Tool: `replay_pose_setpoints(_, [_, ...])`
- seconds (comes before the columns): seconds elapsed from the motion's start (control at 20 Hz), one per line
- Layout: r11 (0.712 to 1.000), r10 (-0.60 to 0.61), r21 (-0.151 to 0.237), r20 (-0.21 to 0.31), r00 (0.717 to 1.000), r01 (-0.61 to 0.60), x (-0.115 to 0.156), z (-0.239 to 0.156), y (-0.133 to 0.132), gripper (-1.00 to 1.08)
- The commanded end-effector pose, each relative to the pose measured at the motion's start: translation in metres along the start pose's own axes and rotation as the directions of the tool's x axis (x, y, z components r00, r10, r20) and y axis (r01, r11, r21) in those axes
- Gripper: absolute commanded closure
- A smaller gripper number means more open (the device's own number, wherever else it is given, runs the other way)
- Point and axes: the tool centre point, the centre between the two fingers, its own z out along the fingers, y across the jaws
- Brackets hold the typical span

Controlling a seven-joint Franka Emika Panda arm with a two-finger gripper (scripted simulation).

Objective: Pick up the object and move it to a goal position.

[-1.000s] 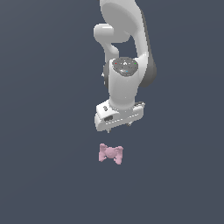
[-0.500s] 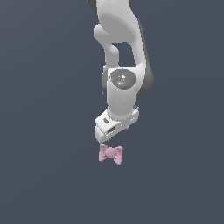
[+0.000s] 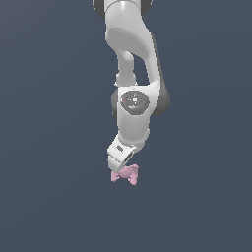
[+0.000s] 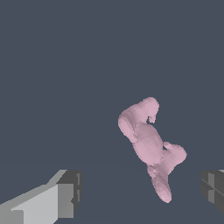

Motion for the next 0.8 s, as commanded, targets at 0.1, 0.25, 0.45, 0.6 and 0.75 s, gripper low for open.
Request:
replay_pose_setpoints(0.1, [0.993,-0.118,0.005,0.001,0.993,0.118,0.001,0.011,0.008,-0.92])
replay_pose_setpoints(0.25, [0.981,-0.194,0.009,0.001,0.981,0.194,0.002,0.018,0.013,-0.92])
replay_pose_setpoints(0.45, [0.956,-0.292,0.014,0.000,0.956,0.292,0.002,0.028,0.020,-0.92])
replay_pose_setpoints(0.6, [0.934,-0.356,0.017,-0.002,0.935,0.356,0.002,0.035,0.024,-0.92])
replay_pose_setpoints(0.75, [0.913,-0.407,0.019,-0.004,0.913,0.407,0.002,0.041,0.028,-0.92])
